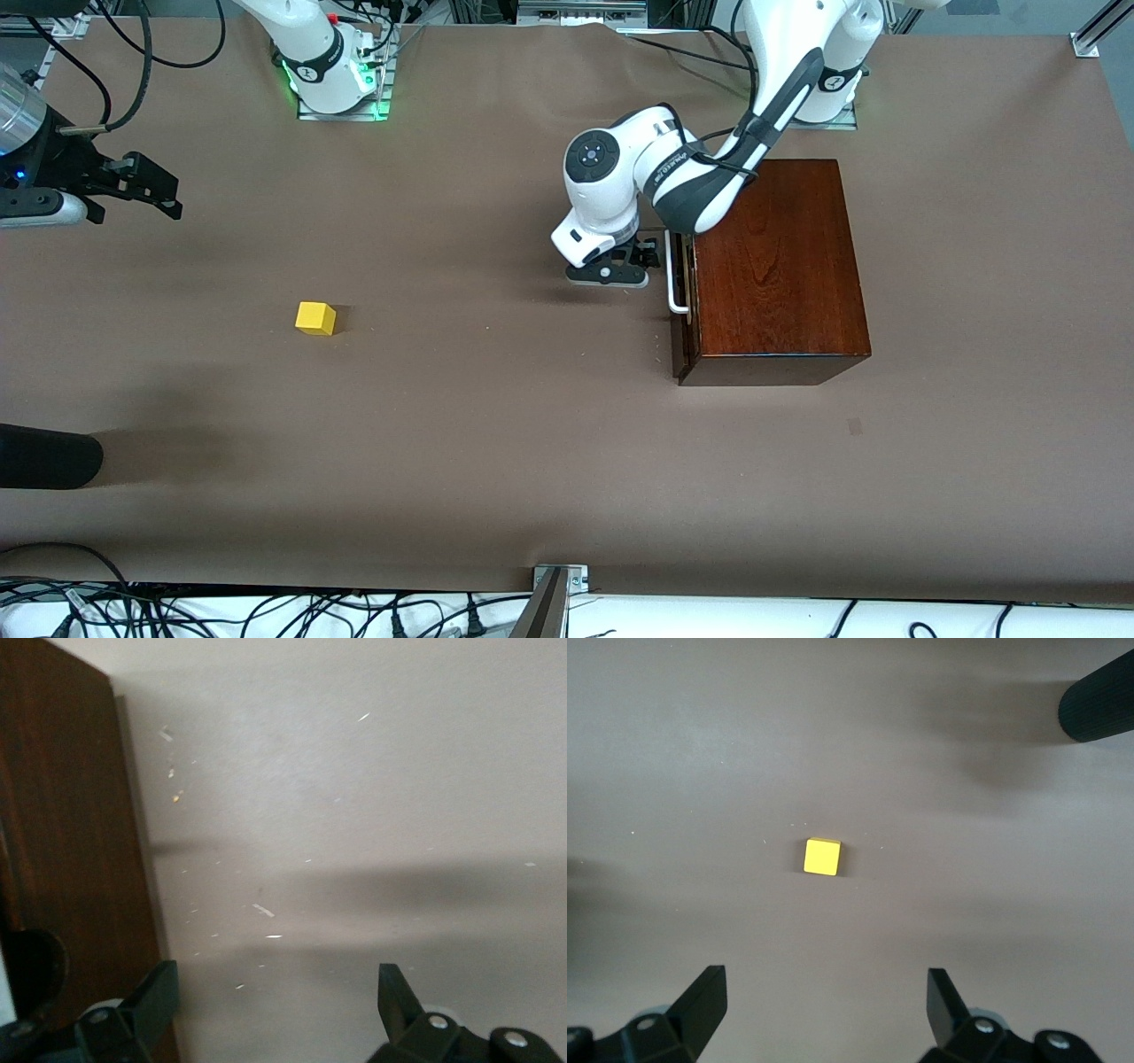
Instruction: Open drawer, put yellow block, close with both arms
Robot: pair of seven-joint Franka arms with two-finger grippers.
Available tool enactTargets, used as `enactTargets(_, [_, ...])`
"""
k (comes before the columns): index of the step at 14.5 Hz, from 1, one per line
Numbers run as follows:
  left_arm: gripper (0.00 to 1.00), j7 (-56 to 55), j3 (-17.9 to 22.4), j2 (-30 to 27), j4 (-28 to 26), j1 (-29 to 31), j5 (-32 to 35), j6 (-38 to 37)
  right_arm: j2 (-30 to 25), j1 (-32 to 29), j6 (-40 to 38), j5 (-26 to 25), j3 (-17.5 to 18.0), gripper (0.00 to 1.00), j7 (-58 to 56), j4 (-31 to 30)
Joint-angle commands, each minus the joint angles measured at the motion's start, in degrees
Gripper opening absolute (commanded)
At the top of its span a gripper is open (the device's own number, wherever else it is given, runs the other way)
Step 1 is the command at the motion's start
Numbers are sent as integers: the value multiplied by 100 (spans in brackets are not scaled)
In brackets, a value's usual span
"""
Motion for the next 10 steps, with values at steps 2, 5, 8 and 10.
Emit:
enactTargets(2, [100, -509, 14, 426, 687, -380, 88, -57, 8, -22, -8, 19, -1, 100, 5, 49])
enactTargets(5, [100, -625, 75, 410, 987, -487, 184, -826, 17, -31, -17, 19, -1, 100, 5, 49])
enactTargets(8, [100, -502, 110, 365, 1662, -434, 193, -2065, 17, -31, -17, 19, -10, 100, 5, 49])
enactTargets(10, [100, -414, 198, 365, 1805, -373, 211, -2586, 17, -31, -17, 19, -45, 100, 5, 49])
